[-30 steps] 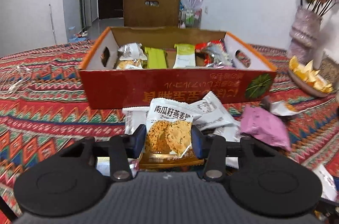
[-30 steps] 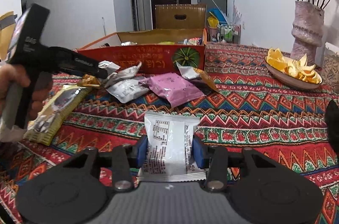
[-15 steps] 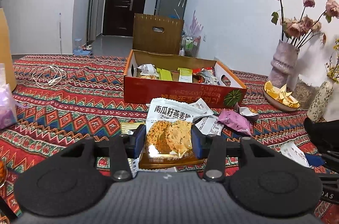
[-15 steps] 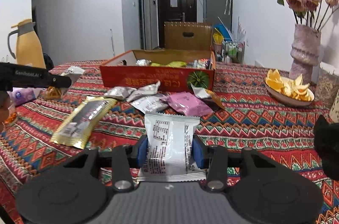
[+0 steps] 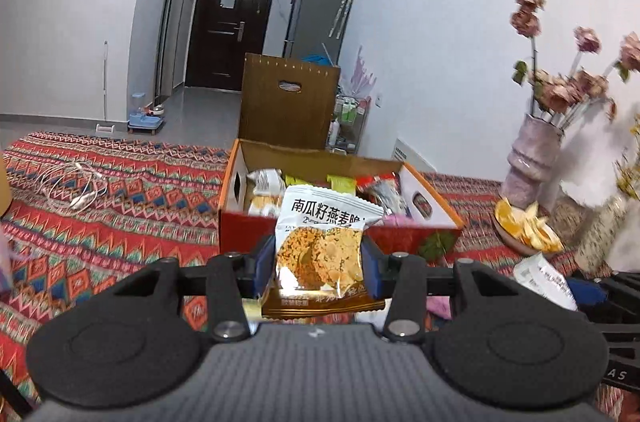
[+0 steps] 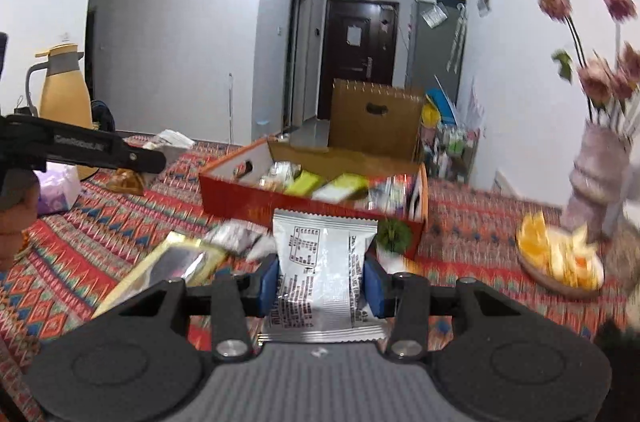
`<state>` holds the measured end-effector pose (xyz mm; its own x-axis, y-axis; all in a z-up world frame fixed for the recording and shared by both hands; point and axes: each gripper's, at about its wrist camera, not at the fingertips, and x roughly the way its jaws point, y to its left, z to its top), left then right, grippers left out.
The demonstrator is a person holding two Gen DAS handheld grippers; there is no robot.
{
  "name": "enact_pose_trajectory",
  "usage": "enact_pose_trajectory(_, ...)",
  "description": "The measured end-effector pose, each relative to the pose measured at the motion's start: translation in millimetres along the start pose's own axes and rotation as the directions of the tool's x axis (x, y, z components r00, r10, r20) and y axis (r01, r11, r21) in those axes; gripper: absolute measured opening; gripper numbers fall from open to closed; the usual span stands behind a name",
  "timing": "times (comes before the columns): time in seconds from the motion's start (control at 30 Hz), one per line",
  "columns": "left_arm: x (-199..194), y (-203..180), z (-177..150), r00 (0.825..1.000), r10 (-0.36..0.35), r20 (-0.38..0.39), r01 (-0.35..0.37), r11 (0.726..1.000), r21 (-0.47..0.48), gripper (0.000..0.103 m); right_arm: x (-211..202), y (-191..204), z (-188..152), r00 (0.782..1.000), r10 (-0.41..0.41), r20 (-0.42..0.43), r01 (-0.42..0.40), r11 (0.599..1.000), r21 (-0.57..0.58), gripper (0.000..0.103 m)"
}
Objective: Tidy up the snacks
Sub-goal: 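Carry both packets into the orange box and open both tools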
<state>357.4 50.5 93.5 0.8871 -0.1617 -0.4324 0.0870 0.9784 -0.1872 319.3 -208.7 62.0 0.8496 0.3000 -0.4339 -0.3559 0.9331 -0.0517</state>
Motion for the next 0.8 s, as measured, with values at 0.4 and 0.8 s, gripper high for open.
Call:
enact_pose_trajectory(0.4,158.6,7.5,69.9,0.993,-0.074,-0.097,0.07,0.996,-0.047,0.045,145.9,-29.5,90.1,0.999,0.018,0.028,-0.015,0.995,-0.102,0.043)
enact_pose_trajectory(0.8,335.6,9.1,94.6,0.95,-0.047,-0.308,0.029,0.998,-0.061,0.046,367.9,-55.6,121.0,0.937,0.009,-0.35,-0.033,0.997,-0.063,0.043)
